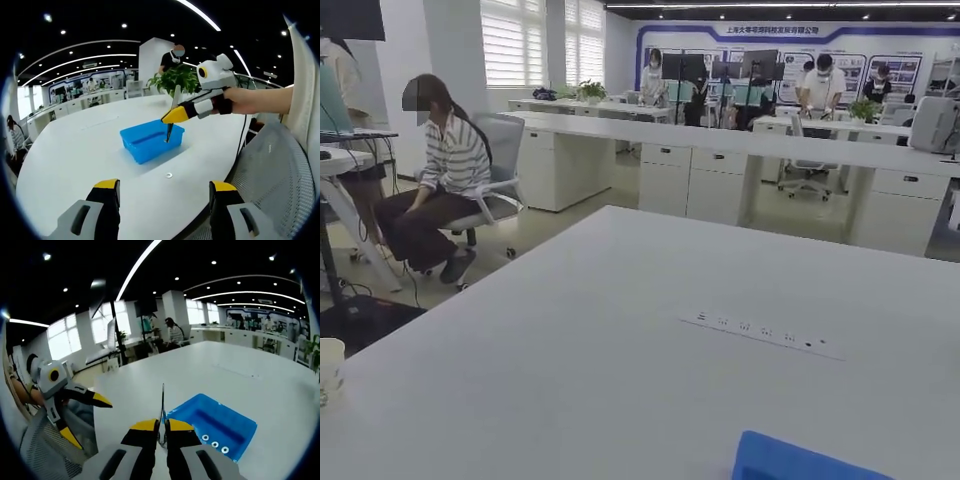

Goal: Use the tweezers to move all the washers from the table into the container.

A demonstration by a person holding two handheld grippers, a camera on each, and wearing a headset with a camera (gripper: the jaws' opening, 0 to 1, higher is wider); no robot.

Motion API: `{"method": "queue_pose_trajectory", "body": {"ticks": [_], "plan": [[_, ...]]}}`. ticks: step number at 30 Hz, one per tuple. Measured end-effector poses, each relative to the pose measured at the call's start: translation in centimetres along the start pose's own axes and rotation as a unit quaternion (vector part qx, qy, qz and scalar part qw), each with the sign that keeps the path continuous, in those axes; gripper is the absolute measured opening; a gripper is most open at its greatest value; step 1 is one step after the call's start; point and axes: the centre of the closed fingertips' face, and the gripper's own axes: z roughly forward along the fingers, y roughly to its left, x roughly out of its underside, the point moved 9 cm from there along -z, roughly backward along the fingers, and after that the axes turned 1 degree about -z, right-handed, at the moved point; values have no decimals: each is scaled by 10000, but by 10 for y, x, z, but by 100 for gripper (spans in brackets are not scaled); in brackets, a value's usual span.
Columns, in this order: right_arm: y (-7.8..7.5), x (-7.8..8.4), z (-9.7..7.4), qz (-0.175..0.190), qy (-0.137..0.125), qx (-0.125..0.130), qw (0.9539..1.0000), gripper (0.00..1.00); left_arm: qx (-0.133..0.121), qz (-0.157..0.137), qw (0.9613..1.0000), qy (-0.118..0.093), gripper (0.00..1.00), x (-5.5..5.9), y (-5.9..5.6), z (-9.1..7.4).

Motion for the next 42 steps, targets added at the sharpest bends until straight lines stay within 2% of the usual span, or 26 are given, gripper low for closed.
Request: {"method": "queue_pose_trajectory", "body": {"ticks": [4, 7, 11, 13, 14, 16, 21, 26, 33, 38, 42], "plan": [[-2, -11, 4, 27, -145, 163, 9998, 3, 40, -139, 9999, 53, 78, 2, 1, 2], [-3, -18, 6, 153, -272, 314, 9990, 3, 36, -74, 10000, -35, 76, 1, 1, 1], [-1, -29, 8, 178, -417, 434, 9980, 3, 60, -54, 10000, -33, 77, 1, 1, 2], [0, -34, 9, 181, -451, 545, 9973, 3, -110, 86, 9998, -103, 77, -1, 3, 0], [0, -36, 8, 166, -457, 620, 9969, 3, -119, 65, 9998, -158, 77, -2, 3, 0], [-2, -41, 7, 227, -491, 836, 9950, 3, -88, -25, 9995, -315, 79, -4, 3, -1], [-5, -48, 4, 337, -605, 1207, 9903, 3, -37, 9, 9995, -312, 80, -5, 2, -1], [-12, -51, 6, 562, -490, 1458, 9865, 3, 69, -25, 9989, -471, 80, -7, 2, -1], [-21, -50, 10, 665, -331, 1526, 9855, 3, 166, 61, 9980, -607, 78, -10, 0, -2], [-30, -41, 15, 828, -173, 1491, 9852, 3, 45, 26, 9977, -670, 79, -11, 2, -4], [-38, -31, 25, 996, -96, 1442, 9845, 3, 67, 42, 9979, -642, 79, -10, 1, -3]]}}
